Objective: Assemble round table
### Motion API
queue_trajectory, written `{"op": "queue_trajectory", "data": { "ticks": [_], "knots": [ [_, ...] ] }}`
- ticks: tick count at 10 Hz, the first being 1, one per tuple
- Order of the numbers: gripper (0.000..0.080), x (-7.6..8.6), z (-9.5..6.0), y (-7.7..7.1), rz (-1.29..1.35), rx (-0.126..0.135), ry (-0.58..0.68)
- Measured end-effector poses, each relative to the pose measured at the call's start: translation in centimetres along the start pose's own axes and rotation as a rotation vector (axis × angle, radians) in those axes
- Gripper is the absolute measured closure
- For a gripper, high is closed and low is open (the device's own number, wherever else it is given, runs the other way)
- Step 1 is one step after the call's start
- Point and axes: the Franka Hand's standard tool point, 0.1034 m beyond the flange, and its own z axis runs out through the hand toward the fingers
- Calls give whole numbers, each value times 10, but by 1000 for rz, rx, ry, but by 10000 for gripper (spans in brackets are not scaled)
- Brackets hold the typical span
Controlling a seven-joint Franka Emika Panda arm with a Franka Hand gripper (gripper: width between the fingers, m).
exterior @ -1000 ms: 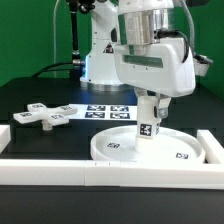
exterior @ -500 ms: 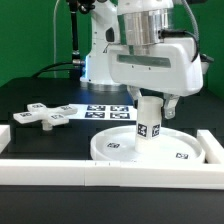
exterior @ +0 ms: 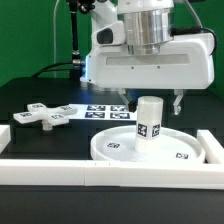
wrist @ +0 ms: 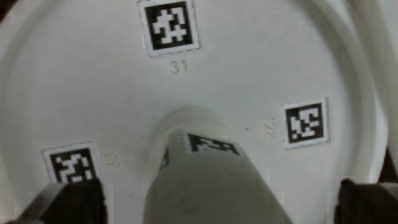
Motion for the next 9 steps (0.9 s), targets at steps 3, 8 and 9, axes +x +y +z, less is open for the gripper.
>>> {"op": "queue_trajectory", "data": {
  "ticks": [3,8,9],
  "knots": [
    [150,4,-3,-1,-450,-60,15],
    [150,6,-7,-5,-821,-88,6],
    [150,6,-6,-4,-890,-89,3]
  ]
}}
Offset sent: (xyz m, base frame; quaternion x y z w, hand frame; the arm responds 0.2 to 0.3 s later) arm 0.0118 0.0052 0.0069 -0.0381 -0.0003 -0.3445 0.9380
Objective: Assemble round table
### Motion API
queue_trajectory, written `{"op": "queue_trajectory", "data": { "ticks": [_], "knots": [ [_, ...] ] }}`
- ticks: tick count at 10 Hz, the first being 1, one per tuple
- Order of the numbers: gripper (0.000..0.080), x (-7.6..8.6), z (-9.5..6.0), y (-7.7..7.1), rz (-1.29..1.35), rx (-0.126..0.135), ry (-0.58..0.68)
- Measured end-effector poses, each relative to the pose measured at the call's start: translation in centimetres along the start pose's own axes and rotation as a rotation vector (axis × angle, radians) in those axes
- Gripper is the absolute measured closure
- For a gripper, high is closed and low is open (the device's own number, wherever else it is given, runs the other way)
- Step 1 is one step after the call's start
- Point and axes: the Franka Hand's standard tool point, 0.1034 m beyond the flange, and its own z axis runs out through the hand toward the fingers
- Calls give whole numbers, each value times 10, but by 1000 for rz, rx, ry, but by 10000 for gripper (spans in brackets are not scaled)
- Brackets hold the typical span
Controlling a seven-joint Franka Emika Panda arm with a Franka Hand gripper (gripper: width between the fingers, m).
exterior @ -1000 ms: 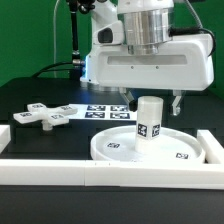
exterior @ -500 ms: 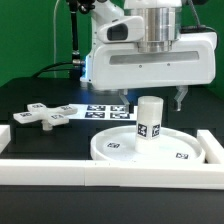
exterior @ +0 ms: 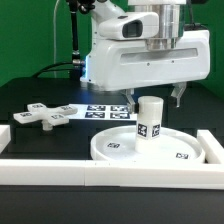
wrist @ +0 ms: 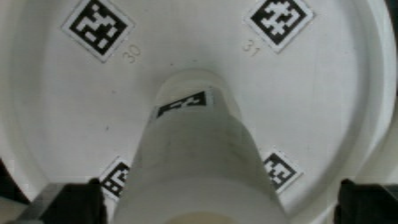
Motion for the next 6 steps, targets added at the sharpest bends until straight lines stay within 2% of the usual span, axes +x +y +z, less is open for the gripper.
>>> {"op": "queue_trajectory", "data": {
  "ticks": [2,6],
  "knots": [
    [150,-1,1,1,-172,-5,-4],
    [150,9,0,-6,-575,-63,-41]
  ]
}}
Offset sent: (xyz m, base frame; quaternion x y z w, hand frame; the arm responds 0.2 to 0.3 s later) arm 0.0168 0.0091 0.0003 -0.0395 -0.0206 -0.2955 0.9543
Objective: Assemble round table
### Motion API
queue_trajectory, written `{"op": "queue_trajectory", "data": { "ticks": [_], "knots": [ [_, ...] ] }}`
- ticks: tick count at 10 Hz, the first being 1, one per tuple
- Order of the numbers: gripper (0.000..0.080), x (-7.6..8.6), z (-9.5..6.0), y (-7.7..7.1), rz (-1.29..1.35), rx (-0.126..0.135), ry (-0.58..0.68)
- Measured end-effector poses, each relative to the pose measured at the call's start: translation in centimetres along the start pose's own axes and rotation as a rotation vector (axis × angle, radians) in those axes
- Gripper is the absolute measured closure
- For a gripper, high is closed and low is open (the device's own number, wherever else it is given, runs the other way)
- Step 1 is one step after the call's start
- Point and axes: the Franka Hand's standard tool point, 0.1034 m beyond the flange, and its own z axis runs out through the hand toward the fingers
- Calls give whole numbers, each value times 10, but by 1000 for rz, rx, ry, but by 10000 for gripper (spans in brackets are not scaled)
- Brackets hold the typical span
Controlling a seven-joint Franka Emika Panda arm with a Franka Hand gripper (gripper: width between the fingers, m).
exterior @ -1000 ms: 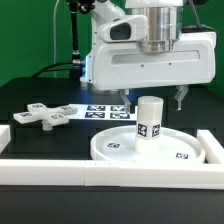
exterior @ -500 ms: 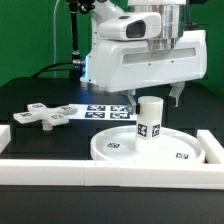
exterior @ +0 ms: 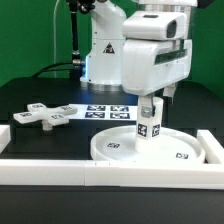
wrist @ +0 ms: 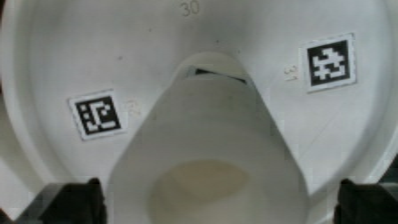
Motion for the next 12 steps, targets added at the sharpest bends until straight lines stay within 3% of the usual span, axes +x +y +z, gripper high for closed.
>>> {"op": "queue_trajectory", "data": {
  "ticks": [5,10,12],
  "knots": [
    [150,-4,1,3,-365,-14,-23],
    [150,0,9,1,-863,-45,-107],
    [150,-5,9,5,-993,-42,-117]
  ]
}}
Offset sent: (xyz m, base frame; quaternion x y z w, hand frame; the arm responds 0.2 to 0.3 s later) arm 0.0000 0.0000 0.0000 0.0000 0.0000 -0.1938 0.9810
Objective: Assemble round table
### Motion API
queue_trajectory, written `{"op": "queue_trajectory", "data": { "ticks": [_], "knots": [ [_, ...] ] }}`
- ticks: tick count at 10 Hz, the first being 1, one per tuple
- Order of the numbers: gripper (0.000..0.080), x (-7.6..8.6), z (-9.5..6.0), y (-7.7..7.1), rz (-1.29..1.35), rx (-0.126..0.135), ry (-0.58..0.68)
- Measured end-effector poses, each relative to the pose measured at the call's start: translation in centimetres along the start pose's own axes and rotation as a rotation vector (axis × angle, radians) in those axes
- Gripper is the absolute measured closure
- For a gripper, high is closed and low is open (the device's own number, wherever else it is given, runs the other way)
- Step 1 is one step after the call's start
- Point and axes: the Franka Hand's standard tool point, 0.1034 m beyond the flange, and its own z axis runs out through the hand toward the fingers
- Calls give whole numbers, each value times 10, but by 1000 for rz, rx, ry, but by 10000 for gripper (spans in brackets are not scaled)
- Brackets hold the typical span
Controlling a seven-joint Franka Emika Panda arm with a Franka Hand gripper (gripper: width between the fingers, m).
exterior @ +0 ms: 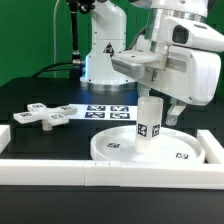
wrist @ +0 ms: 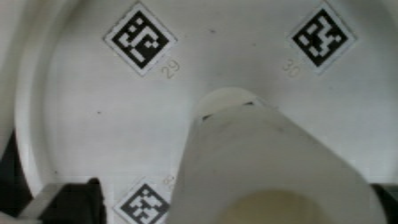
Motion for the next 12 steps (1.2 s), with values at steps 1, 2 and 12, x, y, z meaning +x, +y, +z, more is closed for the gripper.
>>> {"op": "queue_trajectory", "data": {
  "ticks": [1,2,12],
  "knots": [
    [150,-3,0,-1,-38,1,0],
    [150,-5,1,-2,-104,2,-3],
    [393,-10,3,-6,-149,15,-10]
  ]
}}
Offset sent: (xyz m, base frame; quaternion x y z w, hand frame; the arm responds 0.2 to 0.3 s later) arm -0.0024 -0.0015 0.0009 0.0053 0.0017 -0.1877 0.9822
